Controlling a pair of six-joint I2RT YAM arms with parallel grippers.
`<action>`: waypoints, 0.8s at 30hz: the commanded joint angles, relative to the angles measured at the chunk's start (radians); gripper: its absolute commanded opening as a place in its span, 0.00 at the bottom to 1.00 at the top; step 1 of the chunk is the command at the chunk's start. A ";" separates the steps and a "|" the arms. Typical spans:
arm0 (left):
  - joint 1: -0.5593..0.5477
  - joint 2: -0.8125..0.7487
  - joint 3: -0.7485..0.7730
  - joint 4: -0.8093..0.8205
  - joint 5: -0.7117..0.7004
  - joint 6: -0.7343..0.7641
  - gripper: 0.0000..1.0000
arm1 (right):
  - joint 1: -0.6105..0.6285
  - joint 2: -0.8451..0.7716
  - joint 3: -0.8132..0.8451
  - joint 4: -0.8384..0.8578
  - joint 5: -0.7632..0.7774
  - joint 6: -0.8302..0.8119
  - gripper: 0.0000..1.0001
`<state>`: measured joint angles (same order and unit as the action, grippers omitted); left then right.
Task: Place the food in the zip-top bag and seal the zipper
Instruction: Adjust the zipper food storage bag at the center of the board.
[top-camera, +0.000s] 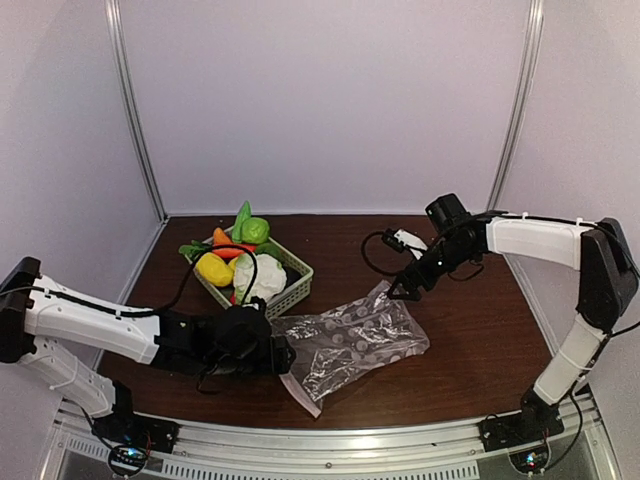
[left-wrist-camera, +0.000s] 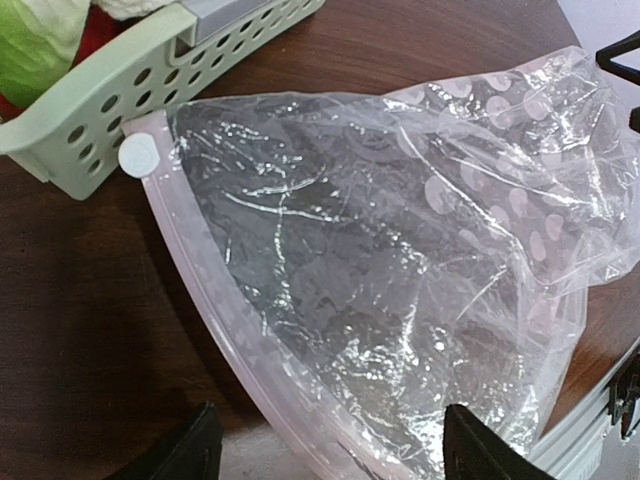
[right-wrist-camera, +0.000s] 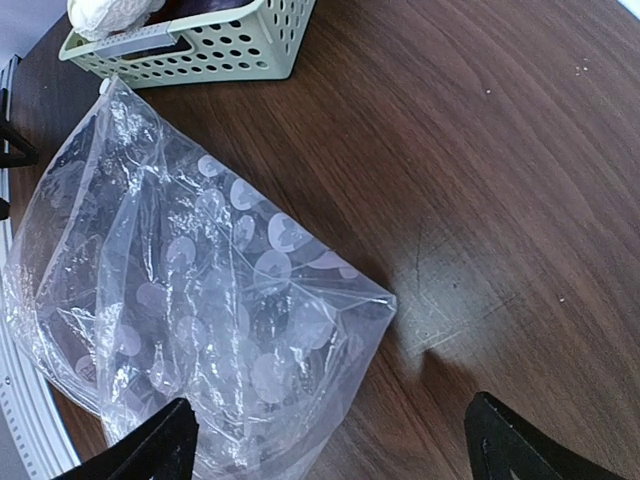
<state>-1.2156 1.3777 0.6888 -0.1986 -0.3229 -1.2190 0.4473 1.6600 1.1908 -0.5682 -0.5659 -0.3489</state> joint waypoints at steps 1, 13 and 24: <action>0.020 0.045 0.005 0.063 0.001 -0.023 0.77 | 0.007 0.028 0.028 -0.033 -0.090 0.018 0.94; 0.074 0.160 0.020 0.240 0.079 0.014 0.52 | -0.015 0.183 0.126 -0.091 -0.136 0.045 0.42; 0.085 0.319 0.201 0.262 0.090 0.005 0.54 | -0.179 0.211 0.166 -0.051 -0.191 0.115 0.00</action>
<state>-1.1374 1.6615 0.8265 0.0235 -0.2317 -1.1984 0.3313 1.8576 1.3521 -0.6468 -0.7128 -0.2810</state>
